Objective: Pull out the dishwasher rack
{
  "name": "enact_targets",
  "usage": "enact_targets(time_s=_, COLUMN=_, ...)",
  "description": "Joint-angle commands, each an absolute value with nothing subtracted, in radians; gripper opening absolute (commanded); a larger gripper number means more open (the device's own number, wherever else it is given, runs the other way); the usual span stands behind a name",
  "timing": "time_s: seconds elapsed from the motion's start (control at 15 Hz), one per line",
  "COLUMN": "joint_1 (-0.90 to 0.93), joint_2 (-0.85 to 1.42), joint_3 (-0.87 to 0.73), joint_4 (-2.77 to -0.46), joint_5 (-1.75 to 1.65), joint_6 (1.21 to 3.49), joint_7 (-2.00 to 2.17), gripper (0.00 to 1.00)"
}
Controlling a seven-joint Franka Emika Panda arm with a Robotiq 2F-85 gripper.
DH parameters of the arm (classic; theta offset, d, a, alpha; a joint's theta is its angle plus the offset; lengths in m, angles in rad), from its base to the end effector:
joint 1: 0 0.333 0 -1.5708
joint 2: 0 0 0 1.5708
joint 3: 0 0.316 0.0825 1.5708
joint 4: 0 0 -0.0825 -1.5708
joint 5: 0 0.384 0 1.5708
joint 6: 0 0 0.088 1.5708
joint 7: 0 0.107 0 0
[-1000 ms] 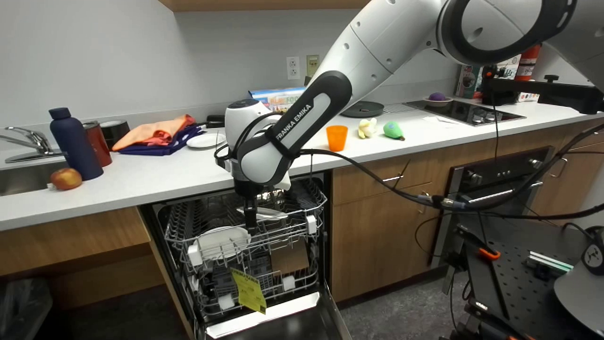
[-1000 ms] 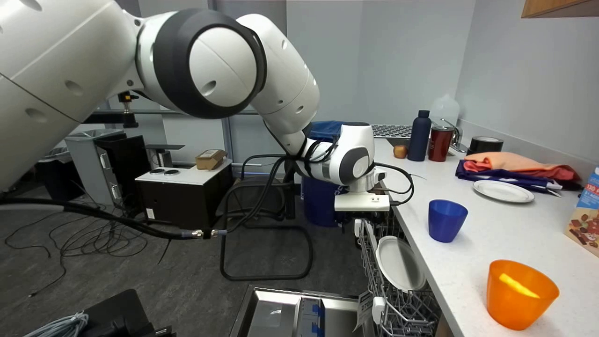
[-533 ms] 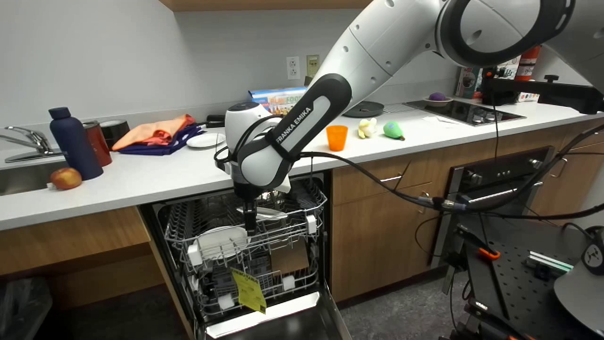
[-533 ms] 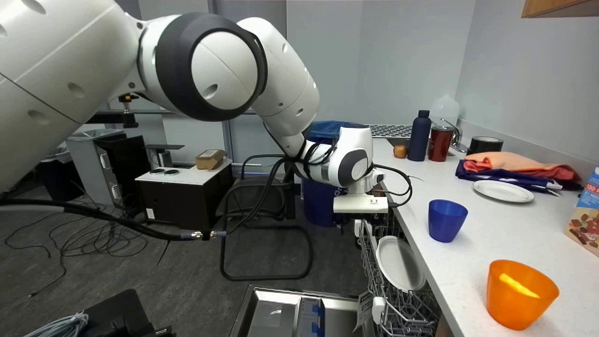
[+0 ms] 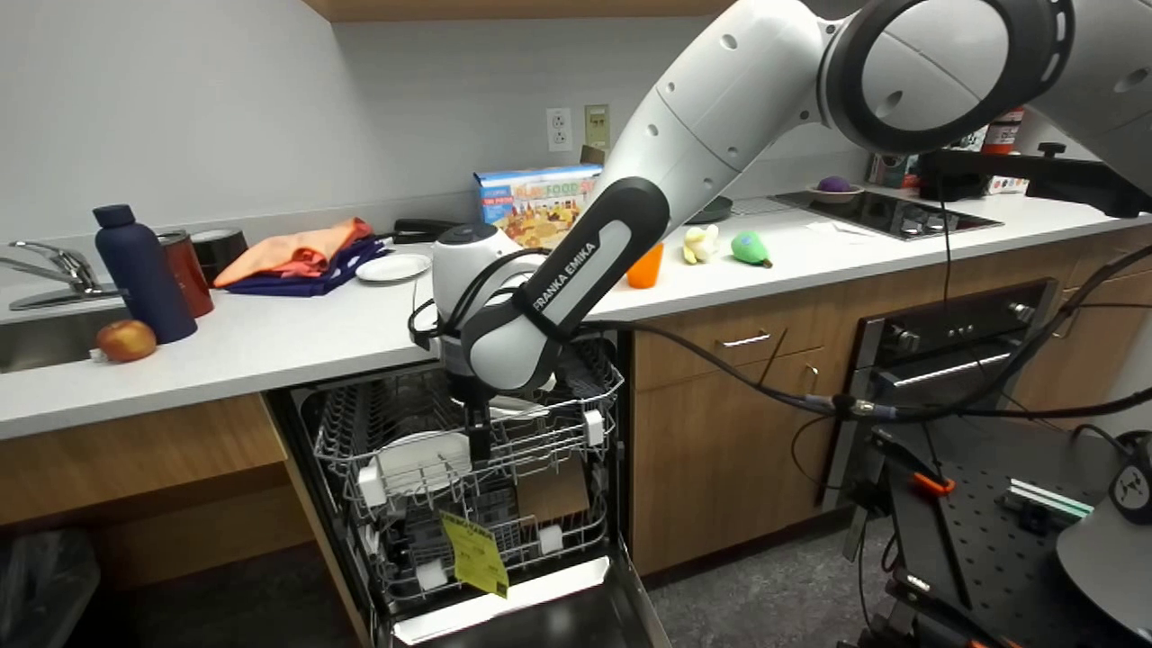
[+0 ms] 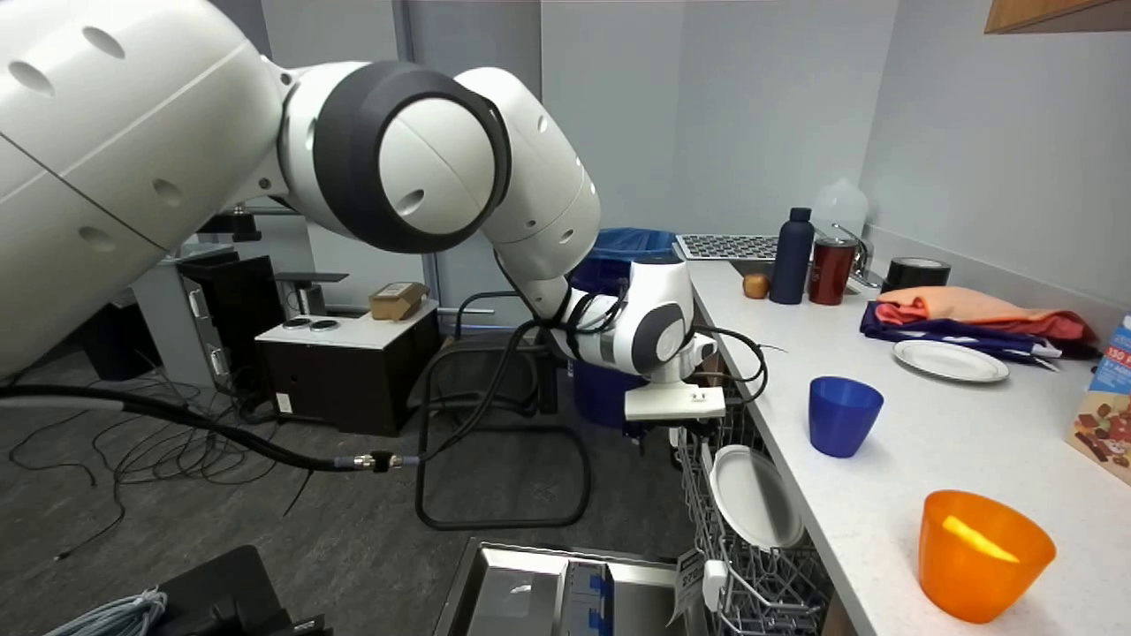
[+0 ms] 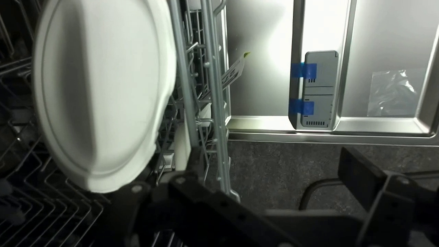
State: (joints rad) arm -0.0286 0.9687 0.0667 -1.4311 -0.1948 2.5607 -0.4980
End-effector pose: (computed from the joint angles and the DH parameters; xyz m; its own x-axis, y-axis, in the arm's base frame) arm 0.7313 0.0210 0.1261 0.7831 0.6133 0.1032 0.5984 -0.7882 0.1435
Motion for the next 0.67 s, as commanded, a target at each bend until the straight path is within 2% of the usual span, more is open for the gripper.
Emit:
enact_targets(time_s=0.0, joint_1=-0.010, joint_2=1.009, joint_3=0.050, joint_4=-1.379, joint_5=-0.236, joint_6=2.581, joint_7=-0.487, gripper=1.00)
enact_targets(time_s=0.6, joint_1=0.001, joint_2=1.059, joint_3=-0.011, joint_4=-1.329, joint_5=-0.300, joint_6=2.646, joint_7=-0.467, gripper=1.00)
